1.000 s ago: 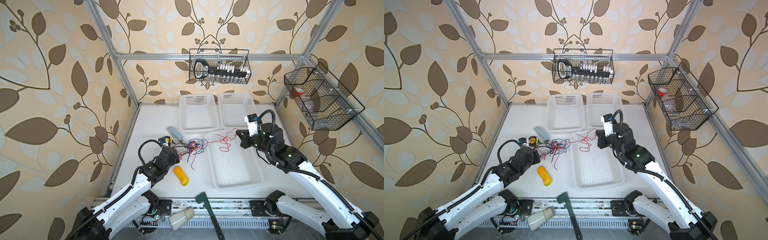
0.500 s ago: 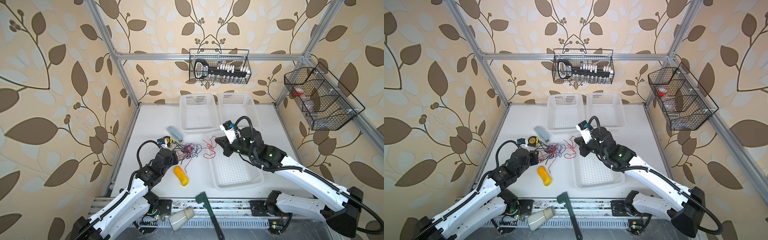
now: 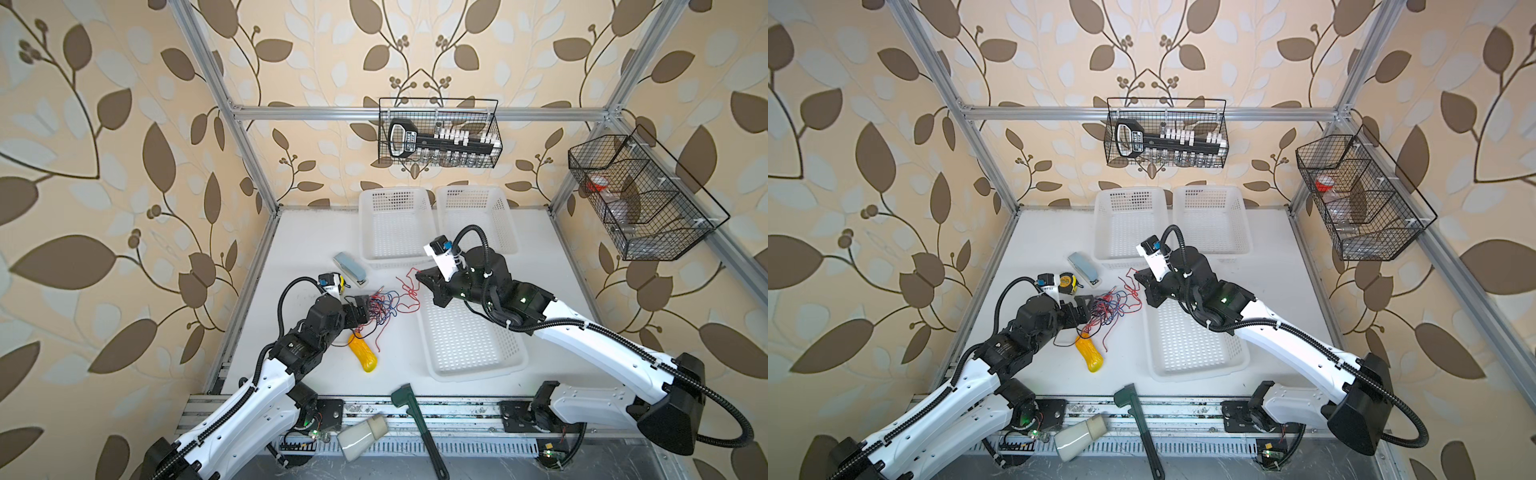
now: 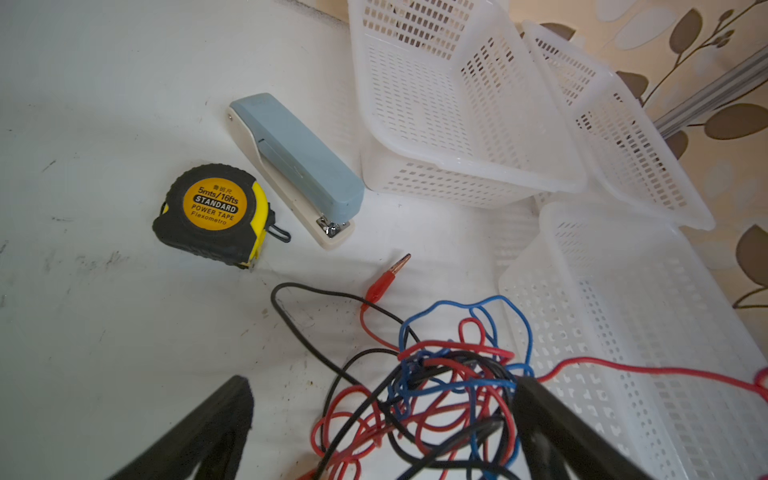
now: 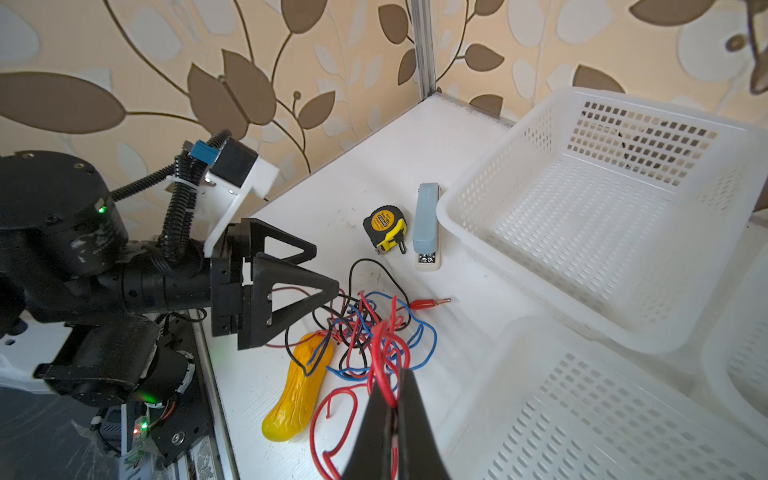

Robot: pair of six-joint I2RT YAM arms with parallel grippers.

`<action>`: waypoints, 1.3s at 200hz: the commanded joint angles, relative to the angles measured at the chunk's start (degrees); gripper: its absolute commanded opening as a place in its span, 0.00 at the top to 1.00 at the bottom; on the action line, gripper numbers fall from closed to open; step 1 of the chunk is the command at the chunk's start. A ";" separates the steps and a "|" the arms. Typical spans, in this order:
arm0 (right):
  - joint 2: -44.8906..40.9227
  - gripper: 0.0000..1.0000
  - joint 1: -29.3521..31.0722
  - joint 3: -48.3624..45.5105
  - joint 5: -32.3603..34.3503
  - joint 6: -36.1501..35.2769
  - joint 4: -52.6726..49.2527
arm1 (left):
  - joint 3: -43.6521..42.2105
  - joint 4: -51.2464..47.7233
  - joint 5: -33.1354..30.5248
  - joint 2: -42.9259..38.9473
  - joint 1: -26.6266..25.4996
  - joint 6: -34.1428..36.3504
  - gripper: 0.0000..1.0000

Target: Untangle the cables

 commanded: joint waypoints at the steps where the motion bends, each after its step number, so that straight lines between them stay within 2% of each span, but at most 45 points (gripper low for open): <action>1: 1.75 1.00 0.58 2.69 -1.51 -1.56 1.36 | 1.82 3.08 1.33 -0.80 0.41 2.52 0.01; 26: 2.86 1.00 0.75 3.11 -1.64 -2.37 0.83 | 2.74 1.64 -1.30 -2.26 0.42 2.57 0.01; 48: 3.33 1.00 0.71 3.16 -1.74 -3.20 0.35 | 2.57 2.46 -0.50 -3.82 0.41 2.92 0.01; 98: 5.34 1.00 0.84 4.15 -2.90 -2.62 0.67 | 2.73 9.00 11.87 -4.68 0.44 6.43 0.01; 137: 7.50 1.00 0.85 6.95 -2.04 -0.73 1.02 | 4.77 12.86 22.10 -1.02 0.47 8.50 0.01; 180: 9.97 1.00 0.88 11.18 -1.52 1.52 1.09 | 5.44 19.10 29.31 2.94 0.28 8.12 0.01; 222: 11.92 1.00 0.93 14.67 -2.69 3.99 1.27 | 7.33 20.99 29.42 7.38 -0.21 8.03 0.01; 243: 11.80 1.00 1.02 15.85 -4.60 4.82 1.71 | 9.13 18.79 26.09 10.58 -0.47 7.96 0.01; 260: 11.05 1.00 1.20 15.94 -4.44 5.00 2.12 | 10.54 16.51 24.86 13.11 -0.47 8.17 0.08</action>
